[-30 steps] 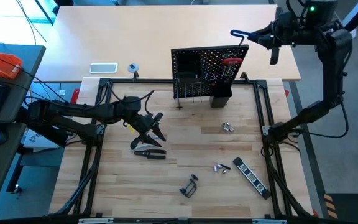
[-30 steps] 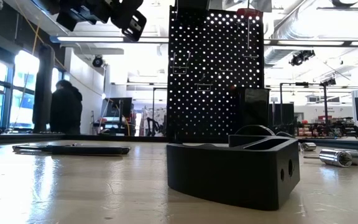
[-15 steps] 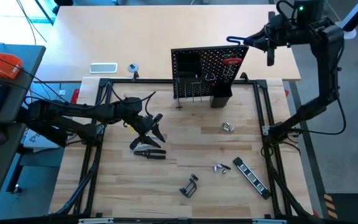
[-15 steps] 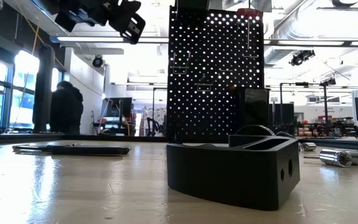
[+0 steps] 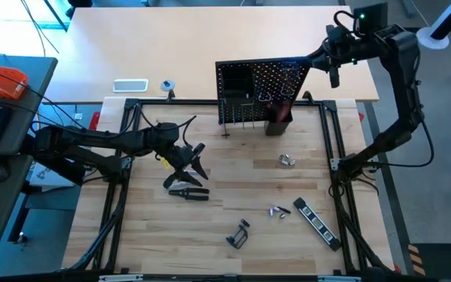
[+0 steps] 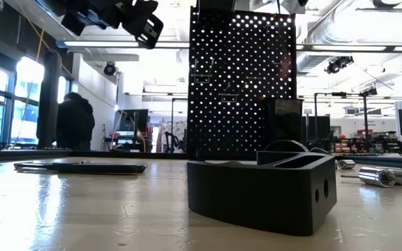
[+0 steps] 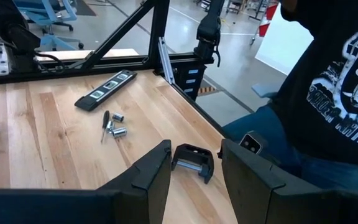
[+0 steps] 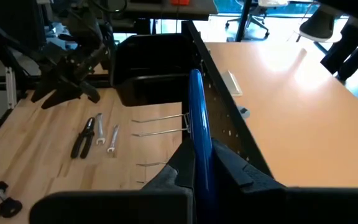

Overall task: Hang tools onto peg board
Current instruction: Hang the blue pick tool on the top hook on the peg board

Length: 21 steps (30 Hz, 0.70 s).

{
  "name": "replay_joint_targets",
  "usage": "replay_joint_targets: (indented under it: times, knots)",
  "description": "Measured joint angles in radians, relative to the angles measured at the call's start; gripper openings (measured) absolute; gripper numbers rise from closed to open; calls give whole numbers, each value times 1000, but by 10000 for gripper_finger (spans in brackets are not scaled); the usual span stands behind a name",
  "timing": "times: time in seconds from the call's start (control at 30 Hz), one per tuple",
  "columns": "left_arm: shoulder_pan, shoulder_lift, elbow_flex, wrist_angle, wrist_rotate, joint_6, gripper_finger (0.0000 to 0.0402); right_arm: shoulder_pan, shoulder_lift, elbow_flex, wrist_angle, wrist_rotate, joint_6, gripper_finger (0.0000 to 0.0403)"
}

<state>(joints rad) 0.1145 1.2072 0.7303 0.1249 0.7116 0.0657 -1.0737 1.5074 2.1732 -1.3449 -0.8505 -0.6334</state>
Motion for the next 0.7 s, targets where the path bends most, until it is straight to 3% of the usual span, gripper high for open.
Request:
replay_joint_targets:
  times: [0.7]
  knots:
    - [-1, 0, 0, -29, -1, 25, 133, 1, -7, -30, -11, 34, -22, 12]
